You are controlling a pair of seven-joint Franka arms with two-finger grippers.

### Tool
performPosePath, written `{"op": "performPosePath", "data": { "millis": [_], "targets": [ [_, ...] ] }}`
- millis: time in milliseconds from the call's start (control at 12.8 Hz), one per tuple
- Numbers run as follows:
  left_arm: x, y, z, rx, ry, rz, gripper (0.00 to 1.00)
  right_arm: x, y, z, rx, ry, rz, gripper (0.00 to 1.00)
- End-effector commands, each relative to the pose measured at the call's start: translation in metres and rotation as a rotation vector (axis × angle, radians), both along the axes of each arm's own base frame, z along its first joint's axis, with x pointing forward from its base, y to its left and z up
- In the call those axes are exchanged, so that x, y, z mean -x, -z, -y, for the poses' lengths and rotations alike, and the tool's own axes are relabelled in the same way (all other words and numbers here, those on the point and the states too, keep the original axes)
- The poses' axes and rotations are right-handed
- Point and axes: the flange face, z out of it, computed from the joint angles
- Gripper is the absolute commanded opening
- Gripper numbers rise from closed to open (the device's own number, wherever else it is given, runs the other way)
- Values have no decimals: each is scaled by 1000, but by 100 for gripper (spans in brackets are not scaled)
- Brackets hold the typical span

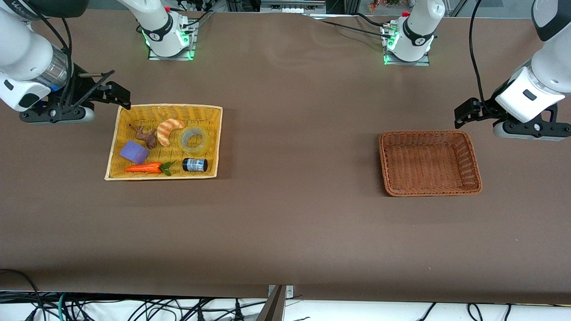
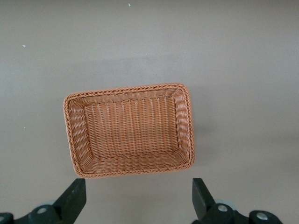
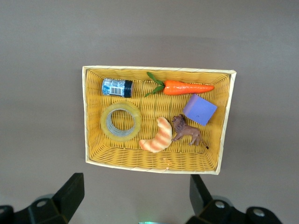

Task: Transfer tape with both arms

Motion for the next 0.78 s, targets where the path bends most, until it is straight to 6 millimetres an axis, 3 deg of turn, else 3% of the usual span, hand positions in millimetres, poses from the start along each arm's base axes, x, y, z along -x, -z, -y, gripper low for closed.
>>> {"op": "performPosePath", "data": {
  "millis": [0, 470, 705],
  "targets": [
    [0, -7, -1, -13, 20, 0, 100, 5, -2, 4, 5, -14, 0, 100],
    [0, -6, 0, -13, 20, -2, 100, 4, 6, 3, 8, -14, -2, 100],
    [0, -6, 0, -13, 20, -2, 100, 1, 68, -5, 11, -12, 6, 100]
  ]
}}
